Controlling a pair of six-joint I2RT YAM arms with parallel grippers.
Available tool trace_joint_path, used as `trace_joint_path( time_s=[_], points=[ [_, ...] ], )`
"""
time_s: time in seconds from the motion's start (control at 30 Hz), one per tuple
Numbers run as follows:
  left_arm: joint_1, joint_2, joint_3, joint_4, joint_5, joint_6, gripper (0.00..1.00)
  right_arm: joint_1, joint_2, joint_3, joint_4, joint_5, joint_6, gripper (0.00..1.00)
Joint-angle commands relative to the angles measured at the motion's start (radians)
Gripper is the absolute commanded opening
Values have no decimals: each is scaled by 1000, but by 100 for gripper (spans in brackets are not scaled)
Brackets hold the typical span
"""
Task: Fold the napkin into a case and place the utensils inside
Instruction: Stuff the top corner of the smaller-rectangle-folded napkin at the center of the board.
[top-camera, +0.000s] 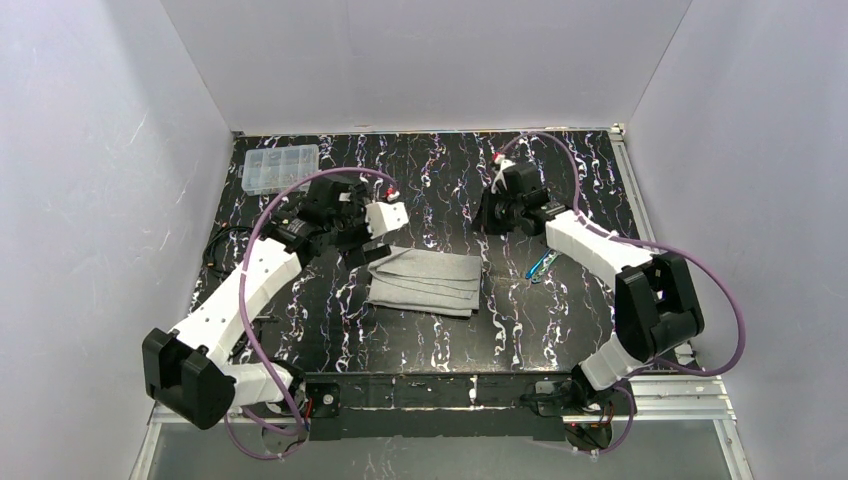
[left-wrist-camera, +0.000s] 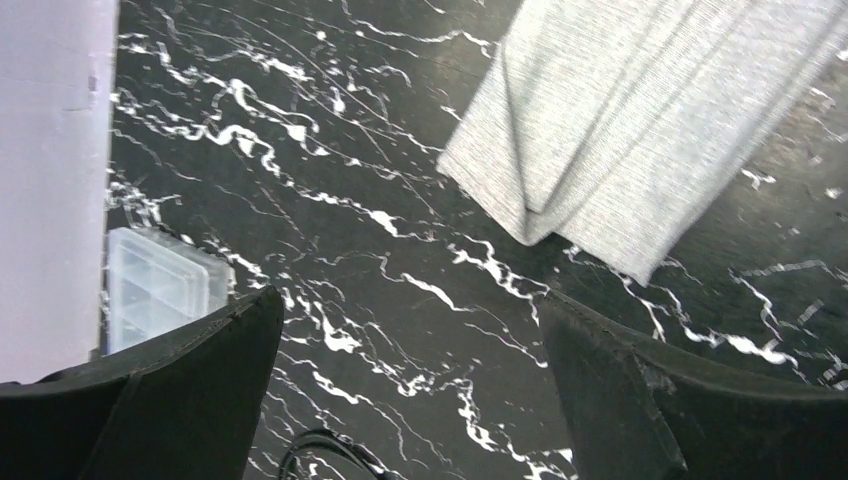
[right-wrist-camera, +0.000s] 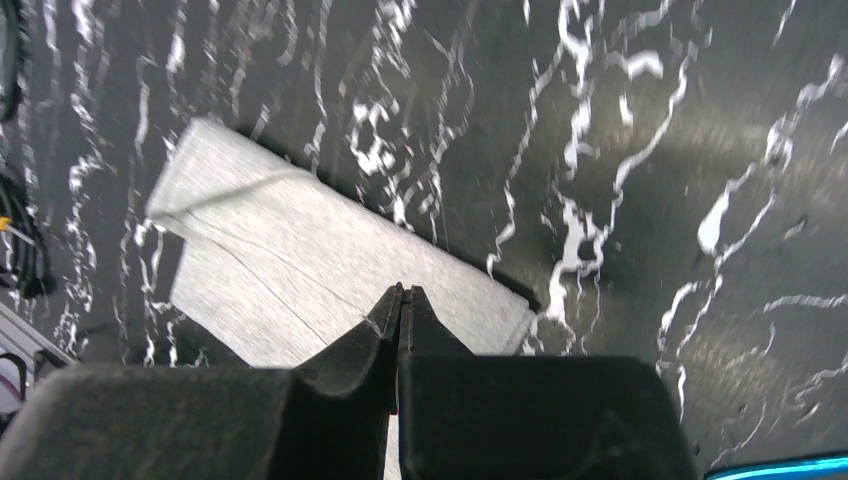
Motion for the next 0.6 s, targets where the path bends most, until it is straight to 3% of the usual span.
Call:
trace_joint_path(
  time_s=[0.0, 0.17, 0.23, 0.4, 0.57],
  points=[
    [27, -14, 9, -233, 185, 91, 98, 4, 59, 119, 5, -5, -34, 9],
    [28, -226, -285, -161, 257, 456, 99, 57, 190, 188, 27, 17, -49, 7],
    [28, -234, -350, -119, 266, 500, 95, 66, 227, 188, 41, 27, -46, 5],
    [27, -100, -287, -144, 335, 434, 73, 100, 230, 115, 102, 3, 0, 2],
    [26, -151, -448, -24, 380, 660, 69, 171, 221, 47, 140, -19, 39, 1]
  ],
)
